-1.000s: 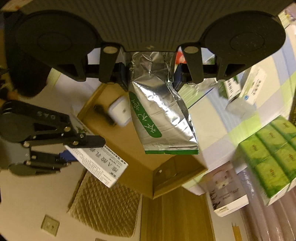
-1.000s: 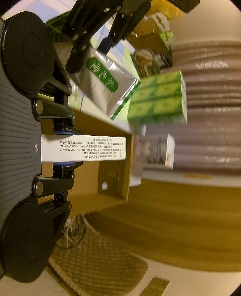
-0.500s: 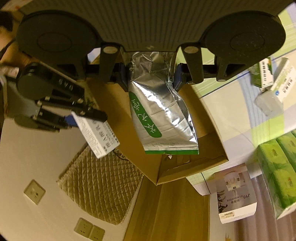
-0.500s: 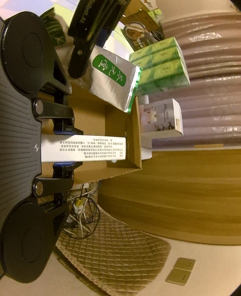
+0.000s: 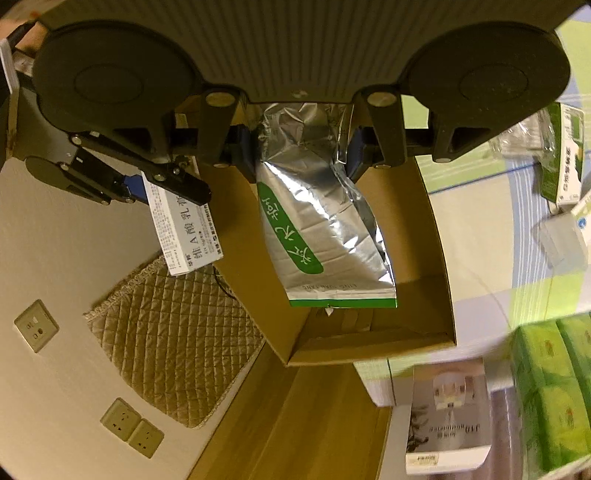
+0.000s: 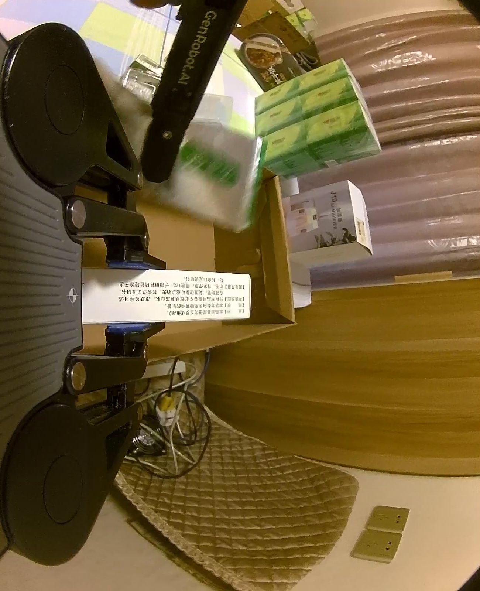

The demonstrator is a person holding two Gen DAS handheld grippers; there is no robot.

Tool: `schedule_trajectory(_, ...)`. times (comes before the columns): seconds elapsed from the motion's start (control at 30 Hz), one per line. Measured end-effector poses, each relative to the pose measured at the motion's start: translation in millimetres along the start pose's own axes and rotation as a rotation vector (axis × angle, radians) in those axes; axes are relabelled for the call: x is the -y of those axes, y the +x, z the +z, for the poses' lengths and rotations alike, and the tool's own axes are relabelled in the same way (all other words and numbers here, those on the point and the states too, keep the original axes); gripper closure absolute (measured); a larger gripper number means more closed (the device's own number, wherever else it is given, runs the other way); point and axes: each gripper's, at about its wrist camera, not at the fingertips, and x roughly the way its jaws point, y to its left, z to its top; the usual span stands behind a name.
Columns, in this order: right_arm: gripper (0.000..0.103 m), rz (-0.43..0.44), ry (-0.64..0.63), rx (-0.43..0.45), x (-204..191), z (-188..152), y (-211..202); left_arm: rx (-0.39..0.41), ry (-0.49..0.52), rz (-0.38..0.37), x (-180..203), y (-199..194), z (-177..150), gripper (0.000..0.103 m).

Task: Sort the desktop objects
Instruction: 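Open both tools to drop the tea bag and white box into the box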

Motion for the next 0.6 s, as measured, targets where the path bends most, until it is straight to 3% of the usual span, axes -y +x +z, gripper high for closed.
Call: schedule_trajectory(0.6, 0.08, 0.02, -0.004, -0.02, -12, -2, 8, 0.033, 0.037, 0.041, -14, -18, -15, 0.055)
